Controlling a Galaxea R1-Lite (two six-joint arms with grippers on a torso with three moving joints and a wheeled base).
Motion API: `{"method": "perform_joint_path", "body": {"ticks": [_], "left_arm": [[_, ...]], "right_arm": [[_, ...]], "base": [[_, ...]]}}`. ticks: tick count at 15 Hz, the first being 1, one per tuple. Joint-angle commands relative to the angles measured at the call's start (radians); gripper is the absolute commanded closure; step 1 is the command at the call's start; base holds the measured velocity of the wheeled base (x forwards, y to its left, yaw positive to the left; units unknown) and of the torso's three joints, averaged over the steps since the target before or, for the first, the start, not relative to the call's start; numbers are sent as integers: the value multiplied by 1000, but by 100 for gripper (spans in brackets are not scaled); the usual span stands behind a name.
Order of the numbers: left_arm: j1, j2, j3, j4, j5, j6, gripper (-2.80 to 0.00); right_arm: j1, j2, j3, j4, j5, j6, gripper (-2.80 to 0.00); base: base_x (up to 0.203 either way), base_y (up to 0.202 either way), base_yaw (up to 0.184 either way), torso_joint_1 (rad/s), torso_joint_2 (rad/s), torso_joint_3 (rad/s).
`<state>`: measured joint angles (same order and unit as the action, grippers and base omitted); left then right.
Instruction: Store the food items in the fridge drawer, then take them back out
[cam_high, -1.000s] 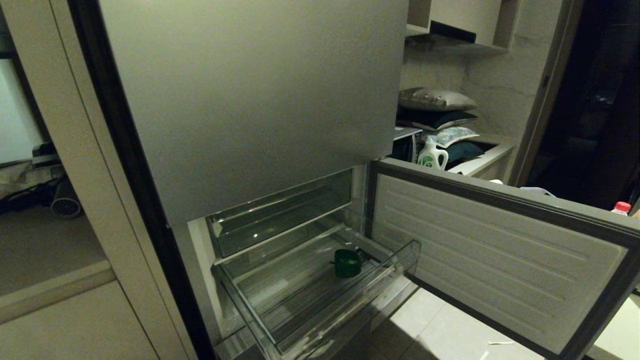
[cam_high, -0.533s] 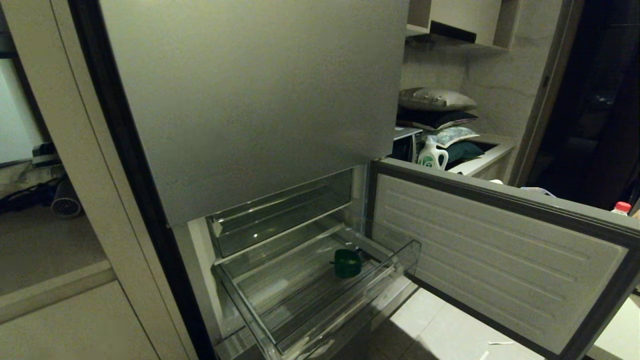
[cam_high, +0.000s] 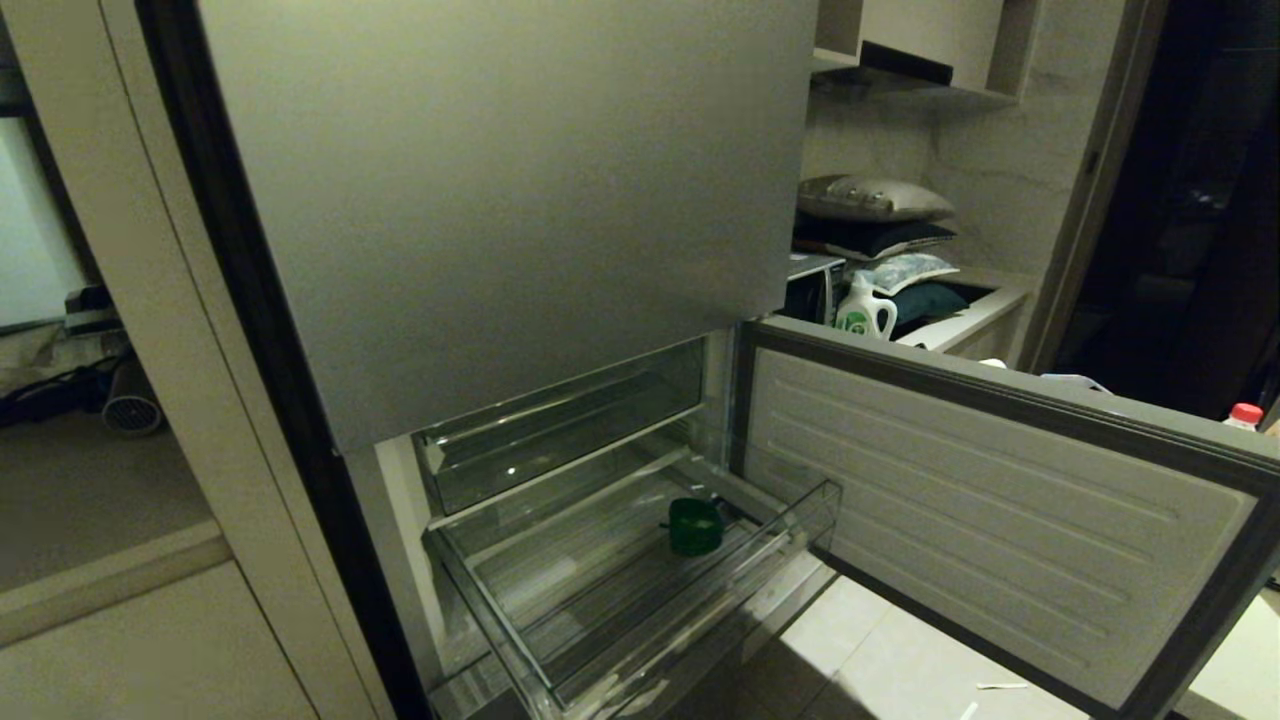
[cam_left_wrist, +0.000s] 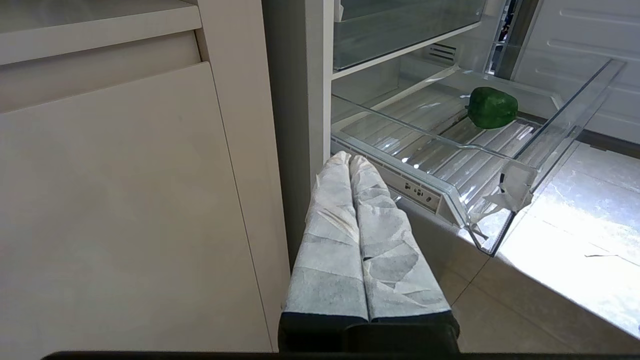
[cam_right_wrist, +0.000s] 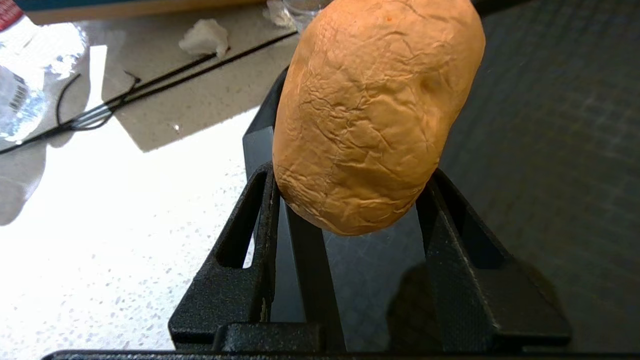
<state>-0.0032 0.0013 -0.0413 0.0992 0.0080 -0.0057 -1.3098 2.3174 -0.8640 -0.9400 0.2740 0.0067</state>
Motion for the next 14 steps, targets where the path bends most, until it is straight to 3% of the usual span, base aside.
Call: {"method": "perform_joint_path", "body": {"ticks": [1,14], "left_arm": [[0,0,0,0,0,0,0],[0,0,0,0,0,0,0]], "right_arm": [[0,22,-5,-5,2,-1,0],[-29,64,3,59,-13,23,0]], "base": [[0,0,0,0,0,0],[0,0,0,0,0,0]]}}
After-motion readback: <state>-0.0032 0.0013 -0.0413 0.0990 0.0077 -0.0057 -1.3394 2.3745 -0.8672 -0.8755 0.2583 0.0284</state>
